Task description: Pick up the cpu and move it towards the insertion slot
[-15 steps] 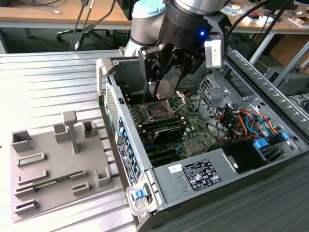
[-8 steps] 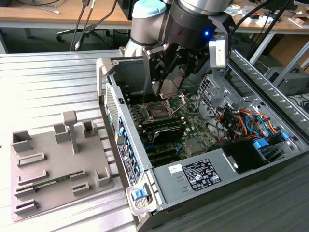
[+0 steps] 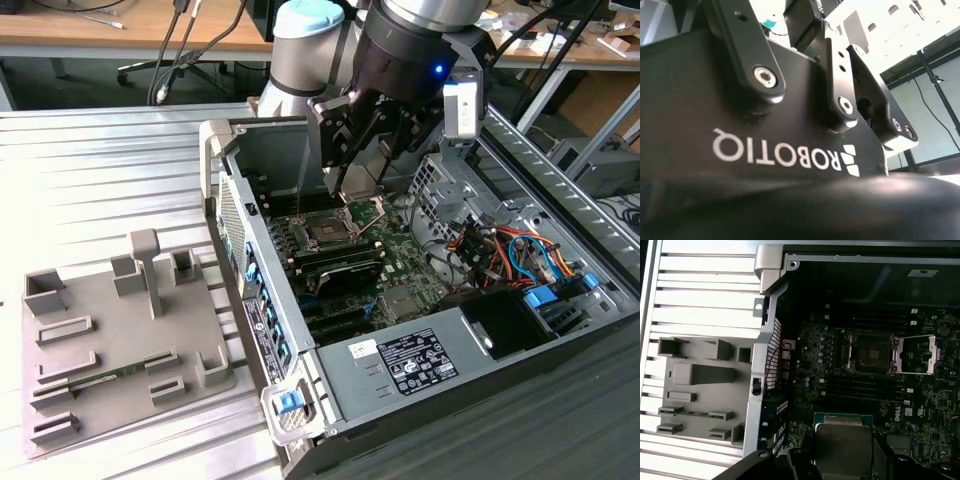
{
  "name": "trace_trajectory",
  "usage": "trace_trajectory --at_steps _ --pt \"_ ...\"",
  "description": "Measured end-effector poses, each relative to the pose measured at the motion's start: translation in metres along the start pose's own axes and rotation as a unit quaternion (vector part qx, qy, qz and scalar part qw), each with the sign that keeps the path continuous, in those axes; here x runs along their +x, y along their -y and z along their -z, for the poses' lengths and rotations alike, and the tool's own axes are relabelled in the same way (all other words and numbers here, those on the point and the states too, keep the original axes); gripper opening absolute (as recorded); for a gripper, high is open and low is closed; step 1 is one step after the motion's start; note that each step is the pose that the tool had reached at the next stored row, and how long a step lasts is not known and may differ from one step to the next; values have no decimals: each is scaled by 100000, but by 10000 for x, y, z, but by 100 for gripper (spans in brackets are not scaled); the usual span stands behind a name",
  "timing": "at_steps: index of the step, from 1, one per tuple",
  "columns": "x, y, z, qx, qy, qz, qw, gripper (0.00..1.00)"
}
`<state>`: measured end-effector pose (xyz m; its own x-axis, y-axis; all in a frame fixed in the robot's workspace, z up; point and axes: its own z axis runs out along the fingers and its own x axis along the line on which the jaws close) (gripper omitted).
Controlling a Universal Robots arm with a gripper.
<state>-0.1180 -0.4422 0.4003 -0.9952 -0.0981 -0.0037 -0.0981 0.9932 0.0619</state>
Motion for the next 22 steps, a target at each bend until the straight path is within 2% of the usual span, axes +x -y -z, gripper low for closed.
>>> trace_trajectory --at_steps 17,18,19,22 --pt "-186 18 1 1 0 -1 100000 55" --pt "-284 28 1 -2 1 2 100000 55" --pt "-353 35 1 4 -2 -5 100000 55" --pt "-385 38 1 0 -1 -4 100000 55"
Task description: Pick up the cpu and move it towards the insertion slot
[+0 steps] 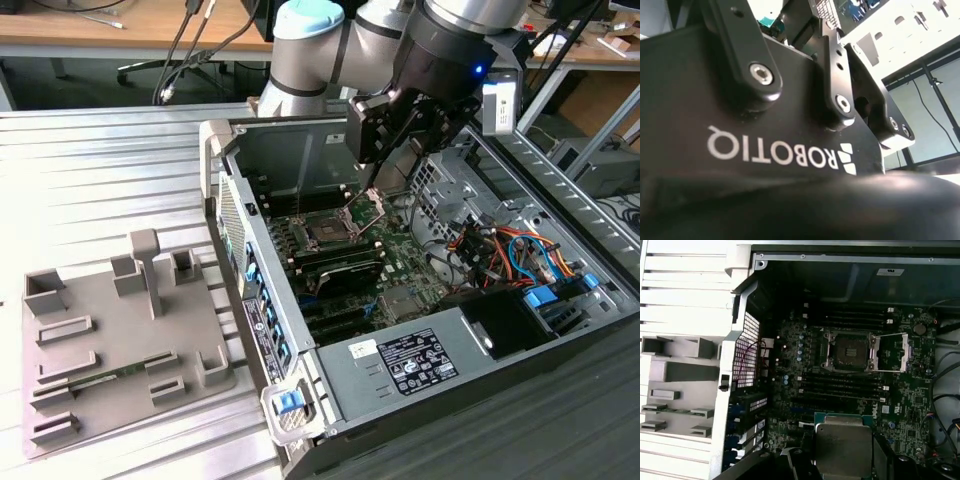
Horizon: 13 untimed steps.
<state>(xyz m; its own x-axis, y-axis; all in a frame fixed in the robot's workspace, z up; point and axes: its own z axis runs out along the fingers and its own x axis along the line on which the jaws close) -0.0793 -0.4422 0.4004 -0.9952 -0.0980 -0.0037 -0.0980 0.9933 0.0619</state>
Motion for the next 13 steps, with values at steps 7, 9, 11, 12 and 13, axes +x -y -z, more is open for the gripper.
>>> trace_trajectory --at_steps 7,9,11,12,13 --pt "-76 8 0 -1 1 6 100000 55" --pt "-96 9 0 0 1 3 100000 55" --pt "-115 11 0 1 0 -1 100000 55" --pt "-124 12 0 0 -1 0 100000 55" --pt "-134 13 0 0 1 4 100000 55"
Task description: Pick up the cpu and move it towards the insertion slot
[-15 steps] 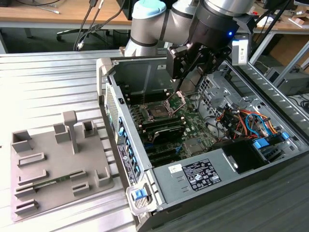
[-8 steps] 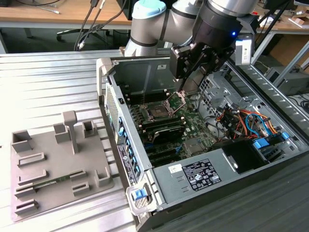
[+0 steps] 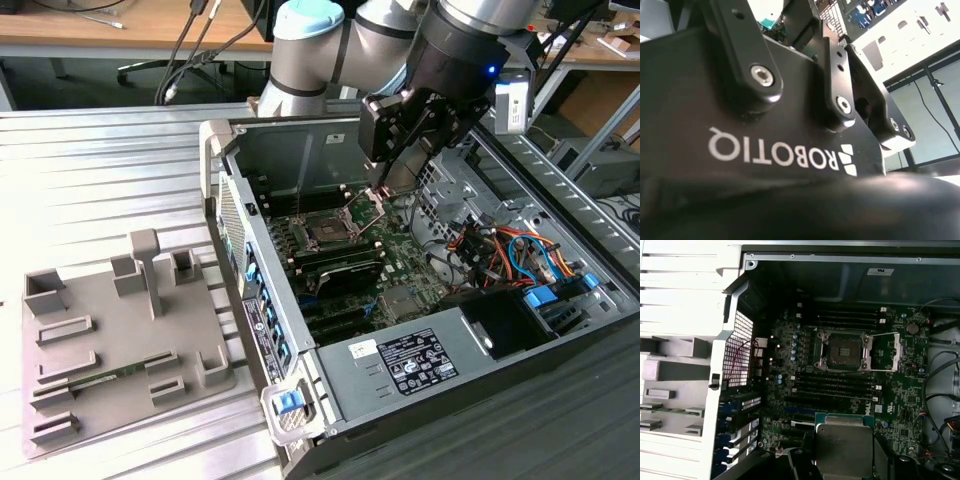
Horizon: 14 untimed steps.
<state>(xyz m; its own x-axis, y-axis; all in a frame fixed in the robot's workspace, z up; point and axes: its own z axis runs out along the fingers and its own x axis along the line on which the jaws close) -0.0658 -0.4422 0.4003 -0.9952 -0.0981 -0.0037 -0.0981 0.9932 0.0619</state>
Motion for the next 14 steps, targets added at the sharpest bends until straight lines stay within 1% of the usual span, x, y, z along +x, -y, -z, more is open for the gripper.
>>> trace_trajectory --at_steps 10,14 --pt "-113 11 0 0 -1 -2 100000 55" --pt "-146 14 0 2 0 -3 100000 55"
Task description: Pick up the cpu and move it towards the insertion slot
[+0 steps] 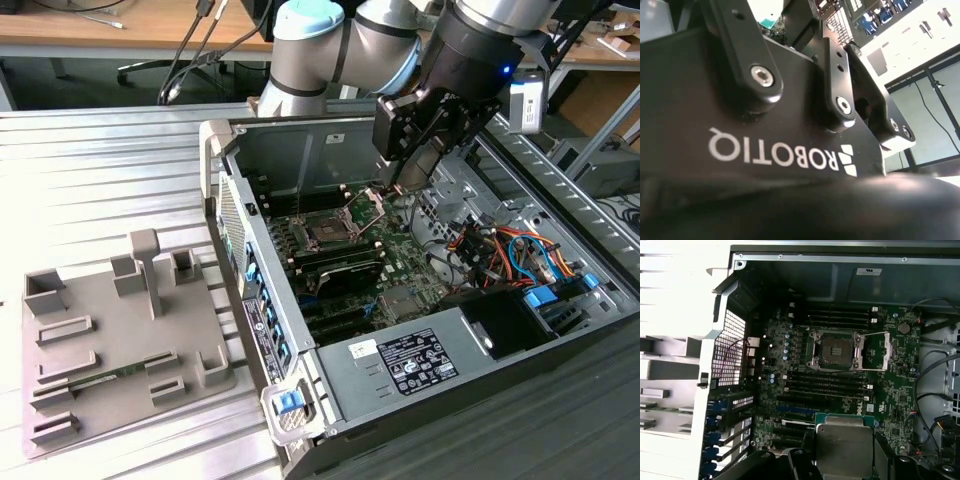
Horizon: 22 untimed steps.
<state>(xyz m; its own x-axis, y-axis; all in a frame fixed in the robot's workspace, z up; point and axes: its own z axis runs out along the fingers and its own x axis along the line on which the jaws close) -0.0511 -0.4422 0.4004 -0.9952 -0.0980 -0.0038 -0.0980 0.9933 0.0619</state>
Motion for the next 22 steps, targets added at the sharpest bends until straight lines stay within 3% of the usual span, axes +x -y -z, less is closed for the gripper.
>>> trace_trajectory --at_steps 22 --pt "-239 24 1 0 -2 5 100000 55"
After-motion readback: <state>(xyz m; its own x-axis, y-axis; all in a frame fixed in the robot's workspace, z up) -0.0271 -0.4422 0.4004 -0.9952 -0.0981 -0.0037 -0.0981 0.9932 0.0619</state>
